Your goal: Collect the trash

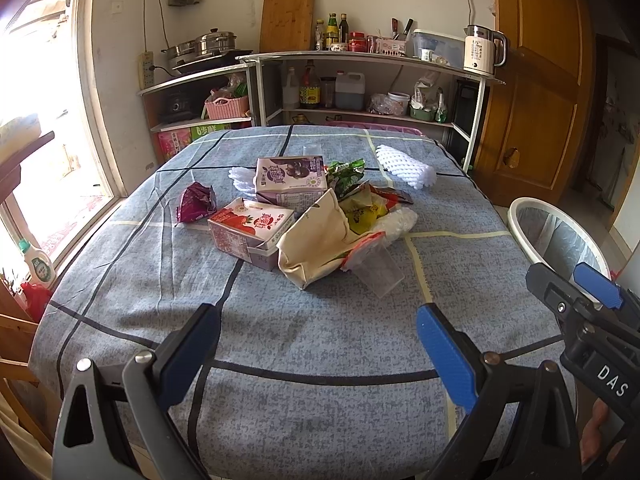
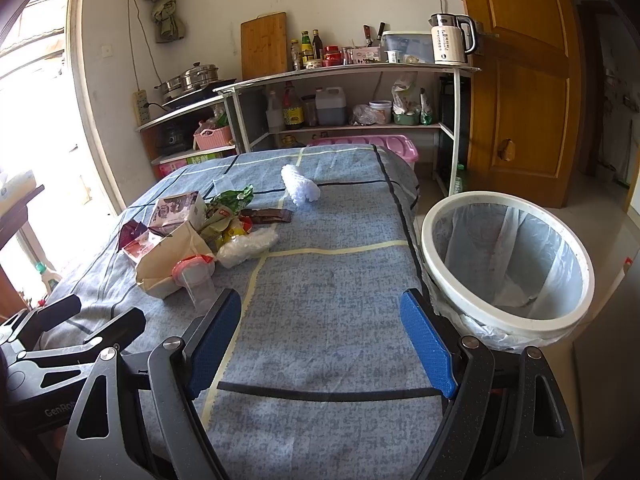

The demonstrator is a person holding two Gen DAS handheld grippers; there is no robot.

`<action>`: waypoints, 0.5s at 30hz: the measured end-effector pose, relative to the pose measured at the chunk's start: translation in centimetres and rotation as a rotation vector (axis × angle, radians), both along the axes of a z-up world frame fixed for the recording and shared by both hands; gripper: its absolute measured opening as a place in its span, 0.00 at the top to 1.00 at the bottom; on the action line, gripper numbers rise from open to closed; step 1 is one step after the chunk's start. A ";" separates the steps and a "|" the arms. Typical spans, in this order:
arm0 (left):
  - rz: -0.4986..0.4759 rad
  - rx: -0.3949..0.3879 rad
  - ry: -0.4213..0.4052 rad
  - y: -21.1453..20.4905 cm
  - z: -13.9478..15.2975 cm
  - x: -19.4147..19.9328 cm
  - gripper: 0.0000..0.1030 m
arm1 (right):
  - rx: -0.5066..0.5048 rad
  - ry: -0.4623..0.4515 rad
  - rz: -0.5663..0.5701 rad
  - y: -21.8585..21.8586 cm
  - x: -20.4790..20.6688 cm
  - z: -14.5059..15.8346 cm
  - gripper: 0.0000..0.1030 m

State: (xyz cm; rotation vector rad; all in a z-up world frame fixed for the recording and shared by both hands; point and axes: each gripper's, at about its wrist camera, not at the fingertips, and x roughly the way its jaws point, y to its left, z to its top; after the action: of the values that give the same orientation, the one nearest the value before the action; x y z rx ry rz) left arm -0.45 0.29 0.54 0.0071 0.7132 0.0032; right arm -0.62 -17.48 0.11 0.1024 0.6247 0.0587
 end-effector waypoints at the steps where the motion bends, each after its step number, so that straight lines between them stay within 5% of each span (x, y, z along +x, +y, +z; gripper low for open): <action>1: 0.000 0.000 0.000 0.0 0.0 0.0 0.03 | 0.000 0.000 0.000 0.0 0.0 0.0 0.20; 15: 0.000 -0.003 0.000 0.1 -0.1 0.0 0.03 | 0.001 0.000 0.000 0.0 0.0 -0.1 0.20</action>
State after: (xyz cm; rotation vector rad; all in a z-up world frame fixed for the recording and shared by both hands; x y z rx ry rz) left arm -0.46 0.38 0.45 0.0047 0.7135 0.0022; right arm -0.57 -17.45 0.02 0.1031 0.6249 0.0586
